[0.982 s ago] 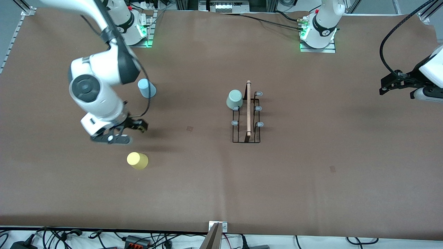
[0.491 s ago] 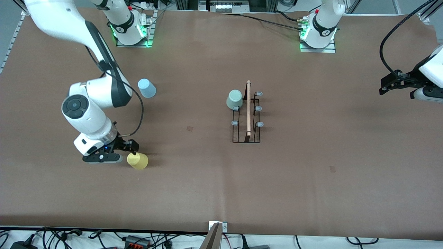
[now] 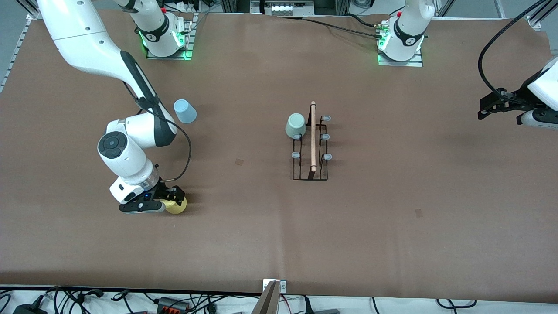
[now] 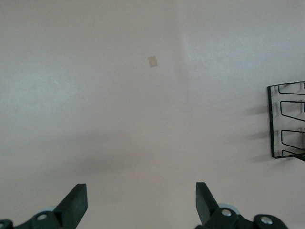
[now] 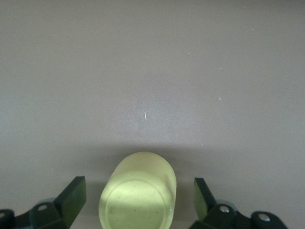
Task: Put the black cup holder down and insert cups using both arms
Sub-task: 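Grasp the yellow cup with the right gripper, then carry the yellow cup to the rack and lower it onto a peg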
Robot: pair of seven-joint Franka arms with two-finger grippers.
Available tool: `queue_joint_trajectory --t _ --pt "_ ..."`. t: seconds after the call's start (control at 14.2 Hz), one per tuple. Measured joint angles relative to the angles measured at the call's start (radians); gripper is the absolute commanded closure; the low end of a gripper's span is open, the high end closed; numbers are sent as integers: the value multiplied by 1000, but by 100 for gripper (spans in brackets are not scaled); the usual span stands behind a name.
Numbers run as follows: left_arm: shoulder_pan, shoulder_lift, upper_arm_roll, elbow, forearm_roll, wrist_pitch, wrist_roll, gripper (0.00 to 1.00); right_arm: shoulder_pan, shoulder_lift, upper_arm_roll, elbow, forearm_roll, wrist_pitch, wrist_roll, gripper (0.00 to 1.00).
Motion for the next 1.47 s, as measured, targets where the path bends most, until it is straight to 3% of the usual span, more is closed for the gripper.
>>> queue_joint_trajectory --t 0.07,0.14,0.21,0.28,0.35,0.42,0.63,0.84,1.19,1.47 --pt "0 0 0 0 0 0 0 0 0 7 0 0 0 2 0 0" --pt "0 0 0 0 0 0 0 0 1 14 0 0 0 3 0 12" --pt "0 0 0 0 0 0 0 0 1 20 0 1 -1 6 -1 47" --pt "0 0 0 0 0 0 0 0 1 23 0 1 -2 8 -2 72" --pt "0 0 0 0 0 0 0 0 1 23 0 2 -2 9 -6 90" --pt "0 0 0 0 0 0 0 0 2 22 0 5 -2 10 -10 98" --pt "0 0 0 0 0 0 0 0 6 12 2 20 -3 -5 -19 98" --pt "0 0 1 0 0 0 0 0 45 -82 6 46 -3 -186 4 98" --pt "1 0 1 0 0 0 0 0 209 -276 13 162 28 -563 337 98" --pt "4 0 2 0 0 0 0 0 365 -254 14 260 107 -602 642 98"
